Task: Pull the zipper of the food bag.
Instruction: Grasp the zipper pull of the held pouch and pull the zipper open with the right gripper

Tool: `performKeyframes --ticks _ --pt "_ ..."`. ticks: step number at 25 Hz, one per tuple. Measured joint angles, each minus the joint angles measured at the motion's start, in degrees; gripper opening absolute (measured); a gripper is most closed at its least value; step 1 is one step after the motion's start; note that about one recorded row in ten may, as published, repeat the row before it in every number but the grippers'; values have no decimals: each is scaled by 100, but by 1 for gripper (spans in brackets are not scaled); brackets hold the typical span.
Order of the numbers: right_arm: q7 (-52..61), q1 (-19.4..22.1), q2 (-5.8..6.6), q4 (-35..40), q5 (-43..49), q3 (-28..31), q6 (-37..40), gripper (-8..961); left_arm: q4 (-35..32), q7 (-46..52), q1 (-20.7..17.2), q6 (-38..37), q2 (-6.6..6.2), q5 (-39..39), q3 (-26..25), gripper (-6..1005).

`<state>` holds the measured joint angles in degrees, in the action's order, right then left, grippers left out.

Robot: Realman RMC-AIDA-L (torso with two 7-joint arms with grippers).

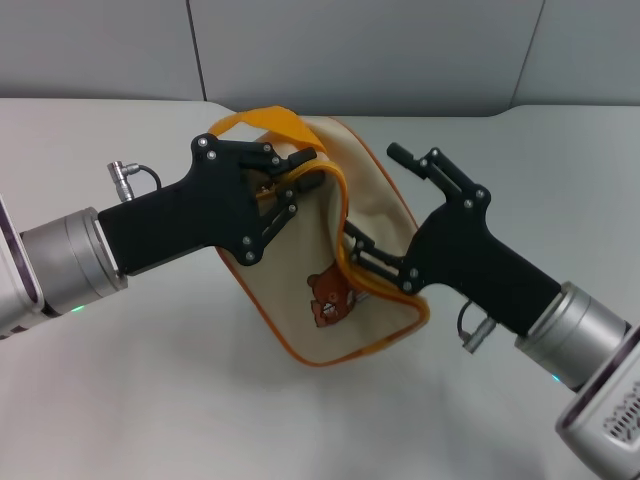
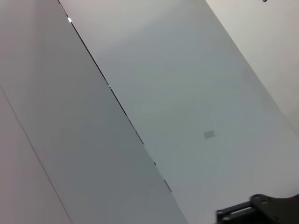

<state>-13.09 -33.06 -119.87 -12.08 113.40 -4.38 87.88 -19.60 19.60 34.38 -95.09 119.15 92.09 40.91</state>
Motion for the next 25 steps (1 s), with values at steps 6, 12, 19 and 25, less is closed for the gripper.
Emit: performKeyframes --ticks 6,12,19,25 --pt "-44 -78 -1 -174 -3 295 -336 776 1 0 -16 -4 3 8 8 111" --pt "-166 -114 -1 -244 41 233 -426 639 0 0 -25 -17 3 10 15 111" --pt "-751 -69 -1 -440 63 218 -431 433 3 0 -12 -21 3 2 15 110" --pt "-970 -46 -1 -515 120 221 -441 294 8 0 -15 -22 3 -17 14 112"
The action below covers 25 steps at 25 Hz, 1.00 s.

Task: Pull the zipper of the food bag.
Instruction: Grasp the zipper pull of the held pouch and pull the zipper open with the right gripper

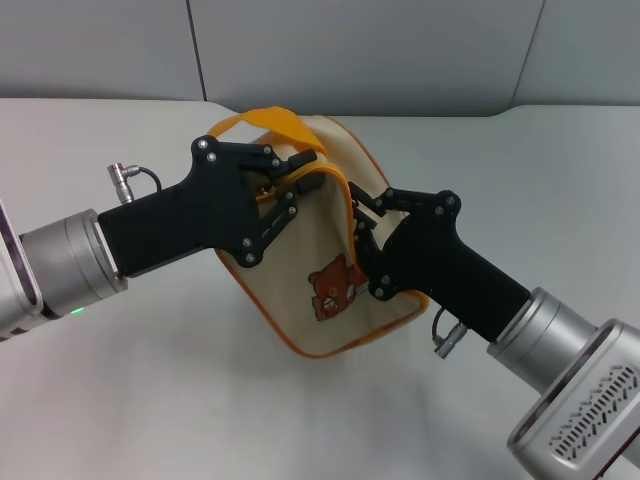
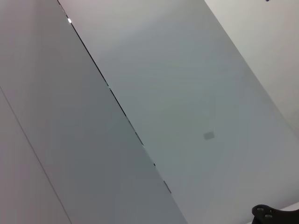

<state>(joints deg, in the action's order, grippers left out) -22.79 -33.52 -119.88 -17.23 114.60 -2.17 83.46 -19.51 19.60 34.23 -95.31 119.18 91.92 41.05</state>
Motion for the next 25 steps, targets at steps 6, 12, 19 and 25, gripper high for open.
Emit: performKeyframes --ticks 6,12,19,25 --pt "-71 125 0 -40 3 -1 2 74 1 0 -10 -8 0 -5 -11 115" --pt "-111 735 0 62 -10 52 -11 3 -11 0 -6 -15 -7 -17 -52 117" --pt "-55 1354 2 361 -44 62 -164 2 -31 0 11 -19 -9 -20 -54 121" --pt "-50 1479 9 451 -53 61 22 2 -26 0 3 -26 -10 -35 -55 123"
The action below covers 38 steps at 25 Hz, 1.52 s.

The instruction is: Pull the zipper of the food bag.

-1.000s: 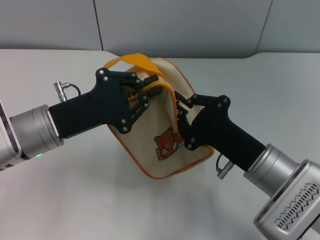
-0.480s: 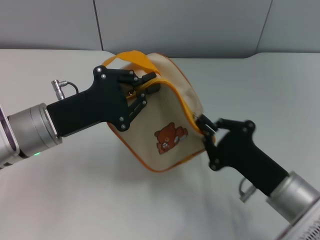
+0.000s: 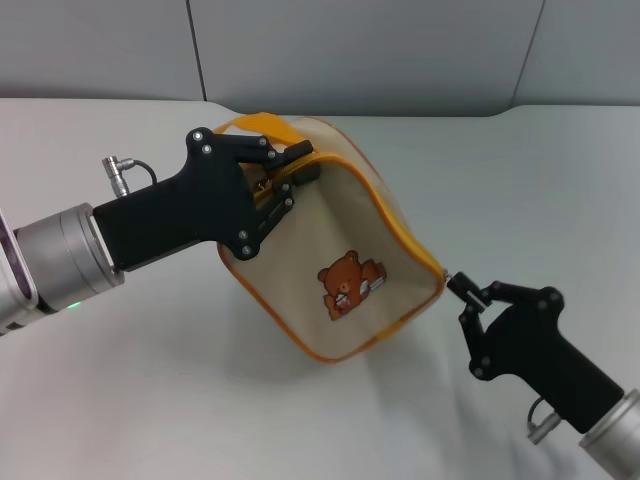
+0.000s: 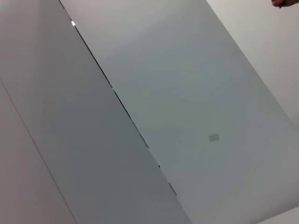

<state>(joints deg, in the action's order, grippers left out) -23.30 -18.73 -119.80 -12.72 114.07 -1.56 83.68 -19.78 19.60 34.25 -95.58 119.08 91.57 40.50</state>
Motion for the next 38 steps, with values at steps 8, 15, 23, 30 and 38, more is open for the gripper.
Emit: performKeyframes --ticks 8,15,23,30,38 --pt "535 133 26 64 -28 344 963 124 497 -493 -158 -6 12 -19 -5 127" --pt "2446 7 45 843 79 281 1424 357 1338 -473 -207 89 18 -218 -63 130" --pt "4355 -379 51 1820 914 227 1656 643 1088 745 -428 -18 -26 -243 -135 493" --pt "5321 -703 60 2340 1511 168 1807 789 368 1367 -906 -450 -34 -242 -164 787" --pt "5769 -858 68 2602 1546 -314 1908 790 -655 2293 -1370 -976 -102 57 114 816"
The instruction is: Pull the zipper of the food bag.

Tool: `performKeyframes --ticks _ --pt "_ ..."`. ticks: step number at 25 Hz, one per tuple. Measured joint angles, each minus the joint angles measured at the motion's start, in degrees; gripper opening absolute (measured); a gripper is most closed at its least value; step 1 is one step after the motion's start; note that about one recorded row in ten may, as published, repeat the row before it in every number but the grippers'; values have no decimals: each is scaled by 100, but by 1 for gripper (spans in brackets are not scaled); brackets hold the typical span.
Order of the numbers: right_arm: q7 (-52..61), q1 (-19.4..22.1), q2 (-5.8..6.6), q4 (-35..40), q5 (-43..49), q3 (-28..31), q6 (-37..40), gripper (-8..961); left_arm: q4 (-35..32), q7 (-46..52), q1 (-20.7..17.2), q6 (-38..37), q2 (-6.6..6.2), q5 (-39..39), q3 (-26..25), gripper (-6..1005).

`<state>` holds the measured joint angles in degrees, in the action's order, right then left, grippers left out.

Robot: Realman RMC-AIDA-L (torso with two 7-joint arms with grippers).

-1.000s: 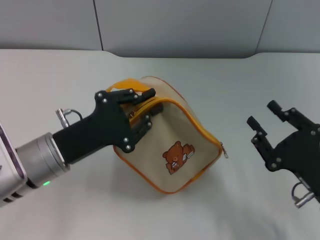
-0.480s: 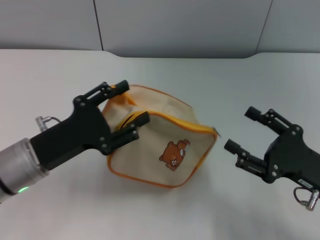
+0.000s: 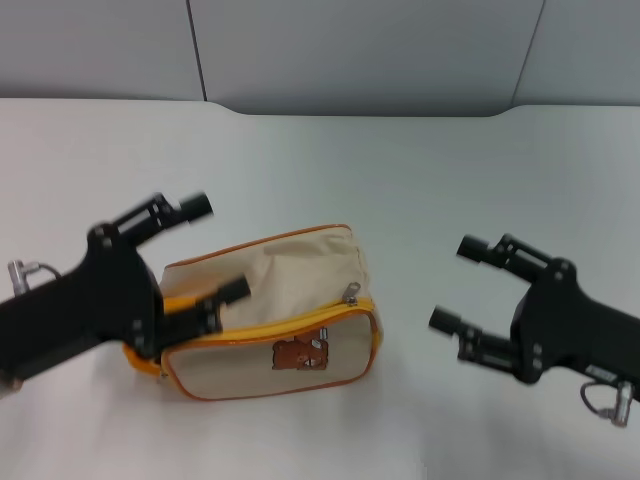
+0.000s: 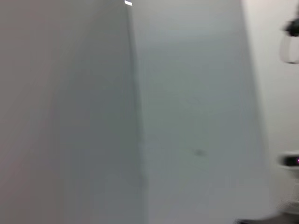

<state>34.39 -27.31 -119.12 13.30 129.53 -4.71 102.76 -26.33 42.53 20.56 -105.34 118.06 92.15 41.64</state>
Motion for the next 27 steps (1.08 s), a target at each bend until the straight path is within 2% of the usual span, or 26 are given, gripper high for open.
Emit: performKeyframes --ticks 6,10,15,20,27 --pt "759 -189 3 502 3 -1140 273 789 -244 418 -47 -291 -107 902 335 827" --pt "1306 -400 3 641 3 -1593 299 789 -246 469 -40 -277 -103 1091 336 827" --pt "1646 -562 -1 726 3 -1834 299 790 -230 474 -84 -256 -84 1200 319 827" --pt "1587 -546 -9 729 -34 -1814 307 790 -201 446 -107 -236 -78 1207 261 827" --pt "1193 -381 -25 697 -343 -1753 406 790 -188 129 -222 88 38 1170 162 827"
